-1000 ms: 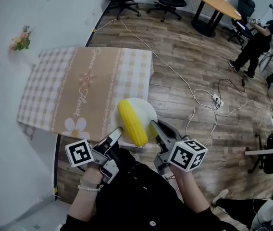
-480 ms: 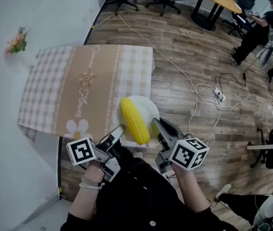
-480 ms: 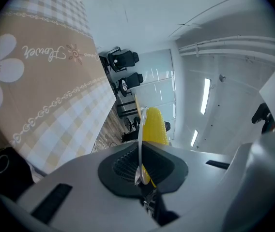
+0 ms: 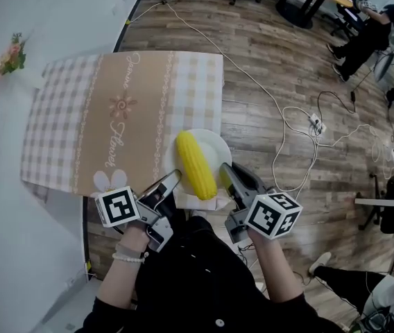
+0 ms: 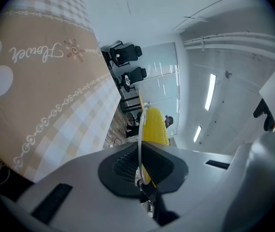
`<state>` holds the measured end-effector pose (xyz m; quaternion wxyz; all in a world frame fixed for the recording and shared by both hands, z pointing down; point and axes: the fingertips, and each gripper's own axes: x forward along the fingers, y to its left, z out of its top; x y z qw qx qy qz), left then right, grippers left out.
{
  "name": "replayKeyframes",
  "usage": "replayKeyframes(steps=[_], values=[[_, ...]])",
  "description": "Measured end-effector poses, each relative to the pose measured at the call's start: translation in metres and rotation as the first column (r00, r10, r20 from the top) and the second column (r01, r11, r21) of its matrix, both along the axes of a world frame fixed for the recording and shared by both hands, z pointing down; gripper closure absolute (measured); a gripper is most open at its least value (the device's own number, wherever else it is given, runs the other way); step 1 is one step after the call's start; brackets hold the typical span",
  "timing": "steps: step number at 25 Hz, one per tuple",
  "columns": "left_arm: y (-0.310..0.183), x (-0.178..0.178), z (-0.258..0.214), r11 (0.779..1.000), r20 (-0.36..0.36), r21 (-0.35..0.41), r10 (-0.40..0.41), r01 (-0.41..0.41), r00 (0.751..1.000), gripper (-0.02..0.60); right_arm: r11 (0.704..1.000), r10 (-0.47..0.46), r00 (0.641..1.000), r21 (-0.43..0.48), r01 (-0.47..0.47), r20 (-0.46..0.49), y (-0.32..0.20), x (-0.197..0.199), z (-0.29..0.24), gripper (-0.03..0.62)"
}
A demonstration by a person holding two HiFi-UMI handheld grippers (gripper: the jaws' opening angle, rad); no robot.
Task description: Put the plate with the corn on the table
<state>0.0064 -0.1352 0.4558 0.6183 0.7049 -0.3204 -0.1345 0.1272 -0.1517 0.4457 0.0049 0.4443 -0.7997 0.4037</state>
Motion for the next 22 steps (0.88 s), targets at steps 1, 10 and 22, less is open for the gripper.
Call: replayKeyframes(steps=[1,10,22], values=[[-0.003,0.000,0.003,1.000,-0.004,-0.007,0.006,-0.006,1.000,0.562,1.000,0.002,1.000,-0.006,-0.002,-0.004,-0.002,-0.001,0.003,0.500],[-0.022,-0.013,0.035,0.998,0.021,-0.037,0.057,-0.056,0.998,0.562,0.998,0.017,0.999,-0.056,-0.018,-0.029,-0.015,-0.013,0.037,0.499],[-0.046,-0.027,0.080,0.993,0.085,-0.065,0.106,-0.101,0.991,0.561,0.991,0.019,0.996,-0.129,-0.031,-0.090,-0.033,-0.027,0.087,0.493]])
